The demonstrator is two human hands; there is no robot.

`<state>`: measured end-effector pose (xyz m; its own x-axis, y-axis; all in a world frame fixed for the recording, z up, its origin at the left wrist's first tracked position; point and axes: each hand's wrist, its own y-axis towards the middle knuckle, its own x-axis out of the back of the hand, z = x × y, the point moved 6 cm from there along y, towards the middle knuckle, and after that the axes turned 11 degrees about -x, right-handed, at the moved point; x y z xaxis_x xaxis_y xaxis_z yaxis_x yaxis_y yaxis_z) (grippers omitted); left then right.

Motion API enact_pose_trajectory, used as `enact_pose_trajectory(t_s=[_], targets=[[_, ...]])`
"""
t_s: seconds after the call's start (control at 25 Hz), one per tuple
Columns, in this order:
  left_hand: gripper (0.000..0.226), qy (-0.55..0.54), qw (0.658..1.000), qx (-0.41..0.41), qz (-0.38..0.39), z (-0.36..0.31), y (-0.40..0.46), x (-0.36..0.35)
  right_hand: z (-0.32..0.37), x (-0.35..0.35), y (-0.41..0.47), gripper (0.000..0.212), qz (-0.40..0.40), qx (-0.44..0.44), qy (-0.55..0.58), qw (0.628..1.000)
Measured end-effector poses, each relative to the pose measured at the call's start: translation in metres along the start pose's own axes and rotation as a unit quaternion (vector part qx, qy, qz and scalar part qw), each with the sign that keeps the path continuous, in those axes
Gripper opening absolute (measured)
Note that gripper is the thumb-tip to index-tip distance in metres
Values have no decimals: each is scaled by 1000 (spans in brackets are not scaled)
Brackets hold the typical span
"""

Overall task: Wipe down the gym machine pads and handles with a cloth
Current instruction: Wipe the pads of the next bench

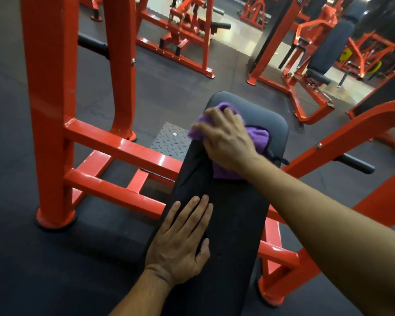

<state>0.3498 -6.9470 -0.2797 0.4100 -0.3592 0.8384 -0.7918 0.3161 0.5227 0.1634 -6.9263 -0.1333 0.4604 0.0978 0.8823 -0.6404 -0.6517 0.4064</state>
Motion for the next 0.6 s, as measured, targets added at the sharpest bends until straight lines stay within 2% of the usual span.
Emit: enact_pose_trajectory(t_s=[0.08, 0.16, 0.2, 0.28, 0.36, 0.44, 0.52, 0.6], targets=[[76, -6, 1000, -1, 2, -3, -1, 0, 11, 3, -37, 45, 50, 141, -17, 989], [78, -12, 1000, -6, 2, -2, -2, 2, -17, 21, -53, 51, 64, 264, -56, 961], [78, -10, 1000, -8, -3, -2, 0, 4, -38, 27, -48, 52, 73, 261, -81, 959], [78, 7, 1000, -2, -15, 1, 2, 3, -71, 32, -21, 51, 75, 168, -72, 980], [79, 2, 1000, -1, -8, -3, 1, 2, -70, 25, 0, 46, 14, 39, -41, 998], [80, -4, 1000, -4, -5, -2, -1, 2, -40, 10, 2, 39, -42, -53, -20, 998], [80, 4, 1000, -7, -4, -2, -1, 3, -8, 1, -7, 34, -32, -44, 1, 999], [79, 8, 1000, -6, 2, -4, -2, 5, 3, 2, -14, 36, 16, 32, 6, 999]])
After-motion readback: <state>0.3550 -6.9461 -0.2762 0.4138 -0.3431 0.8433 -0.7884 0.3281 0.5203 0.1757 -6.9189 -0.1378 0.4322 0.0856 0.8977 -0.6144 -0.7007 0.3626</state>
